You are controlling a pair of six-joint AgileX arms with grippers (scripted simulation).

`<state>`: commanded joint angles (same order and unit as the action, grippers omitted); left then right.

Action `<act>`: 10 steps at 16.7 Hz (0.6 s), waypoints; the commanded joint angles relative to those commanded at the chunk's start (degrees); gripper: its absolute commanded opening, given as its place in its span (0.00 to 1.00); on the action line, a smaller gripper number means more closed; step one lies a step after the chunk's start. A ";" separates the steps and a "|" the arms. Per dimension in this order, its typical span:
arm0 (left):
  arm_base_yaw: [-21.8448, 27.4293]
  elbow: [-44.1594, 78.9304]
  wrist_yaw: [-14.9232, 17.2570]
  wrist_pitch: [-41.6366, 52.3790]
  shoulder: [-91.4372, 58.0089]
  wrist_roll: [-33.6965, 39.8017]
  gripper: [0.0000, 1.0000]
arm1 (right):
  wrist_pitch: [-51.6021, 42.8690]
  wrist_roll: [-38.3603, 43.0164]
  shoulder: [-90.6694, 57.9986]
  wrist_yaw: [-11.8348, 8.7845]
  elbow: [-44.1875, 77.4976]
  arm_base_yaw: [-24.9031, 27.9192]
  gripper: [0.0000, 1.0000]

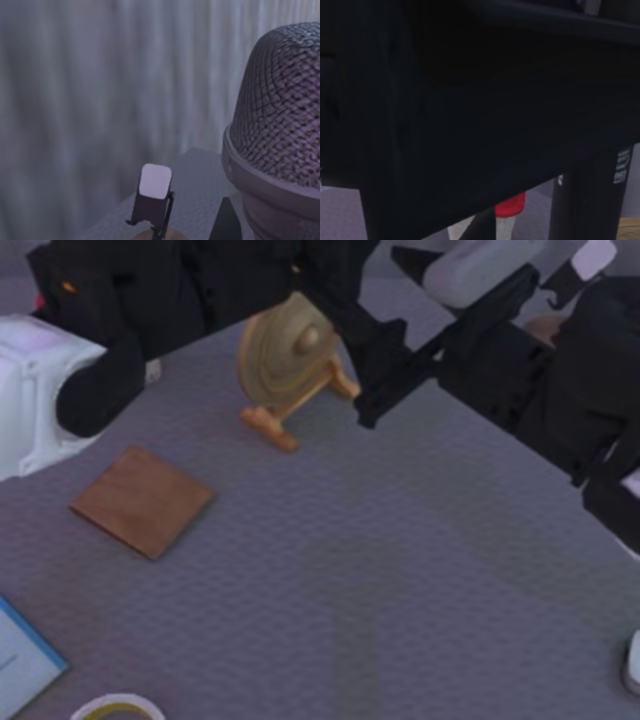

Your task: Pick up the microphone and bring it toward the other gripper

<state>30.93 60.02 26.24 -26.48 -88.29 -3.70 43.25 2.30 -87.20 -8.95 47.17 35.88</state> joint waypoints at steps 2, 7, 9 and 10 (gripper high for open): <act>0.00 0.00 0.00 0.00 0.00 0.00 0.00 | 0.00 0.00 0.00 0.00 0.00 0.00 1.00; -0.51 0.20 0.02 0.20 0.59 -0.30 0.00 | -0.26 -0.28 0.47 0.19 -1.41 -0.48 1.00; -2.31 -0.72 1.59 0.41 1.43 -0.20 0.00 | -0.86 -0.27 3.77 -0.21 -4.18 -1.05 1.00; -3.58 -1.29 2.62 0.51 2.04 -0.14 0.00 | -1.24 -0.26 6.05 -0.51 -5.95 -1.35 1.00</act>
<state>27.35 58.73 28.85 -25.96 -86.25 -3.84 42.01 2.04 -81.15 -9.46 41.22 34.53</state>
